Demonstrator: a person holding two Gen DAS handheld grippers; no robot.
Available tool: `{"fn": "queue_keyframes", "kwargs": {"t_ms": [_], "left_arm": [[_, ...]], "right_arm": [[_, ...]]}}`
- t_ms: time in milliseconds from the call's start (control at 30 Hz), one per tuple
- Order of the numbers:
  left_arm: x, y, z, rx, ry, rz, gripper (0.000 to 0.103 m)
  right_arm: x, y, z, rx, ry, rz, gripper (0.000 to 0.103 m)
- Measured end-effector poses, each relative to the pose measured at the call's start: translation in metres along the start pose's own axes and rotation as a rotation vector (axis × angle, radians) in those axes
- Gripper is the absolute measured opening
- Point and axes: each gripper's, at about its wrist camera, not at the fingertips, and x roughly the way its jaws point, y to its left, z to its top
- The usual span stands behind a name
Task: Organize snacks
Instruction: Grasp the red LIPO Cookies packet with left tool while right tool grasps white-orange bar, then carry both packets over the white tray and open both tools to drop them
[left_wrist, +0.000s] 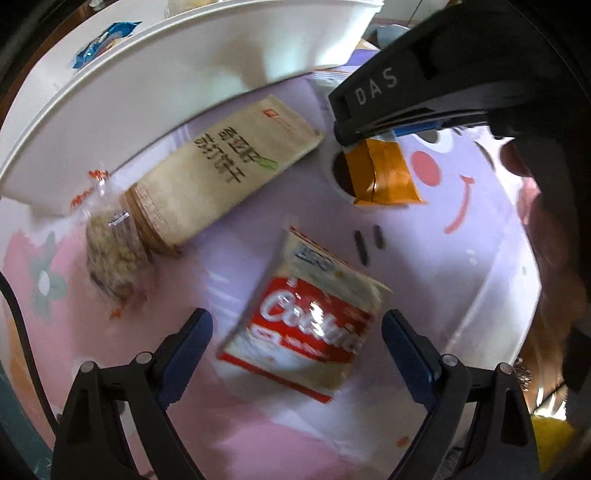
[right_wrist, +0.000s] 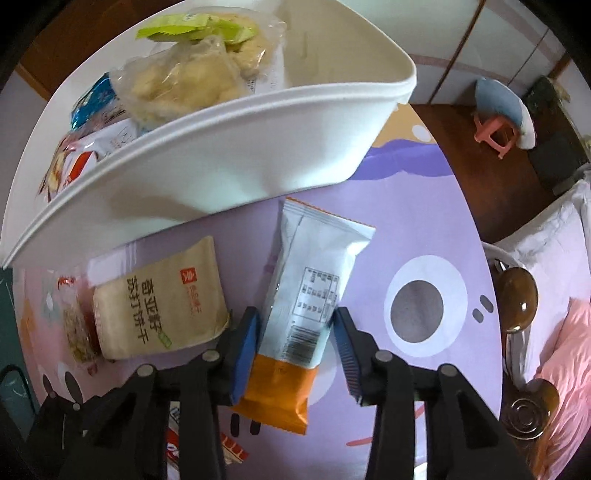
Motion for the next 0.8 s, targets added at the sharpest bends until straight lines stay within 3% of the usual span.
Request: {"fn": "queue_keyframes", "kwargs": {"t_ms": [200,267,367,500,800], "left_arm": [[0.001,-0.003,-0.012,0.036,-0.002,0.053,0.092],[0.004,-0.008,-0.013,0.029,0.008,0.075,0.086],[0.004,-0.011,-0.012,0.042,-0.011,0.107,0.074],[-0.001,-0.017,-0.015,0.060,-0.039,0.139,0.046],[-0.010,-0.023,-0.030,-0.014,-0.083,0.164,0.044]], "right_arm": [[-0.006,0.004,-0.014,-0.026,-0.011,0.006,0.032],[-0.006,0.003,-0.016,-0.022,-0.010,0.012,0.032],[-0.009,-0.003,-0.016,-0.025,-0.007,0.027,0.031],[-0.016,-0.007,-0.020,-0.037,-0.019,0.040,0.031],[-0.029,-0.027,-0.017,-0.037,-0.050,0.100,0.031]]}}
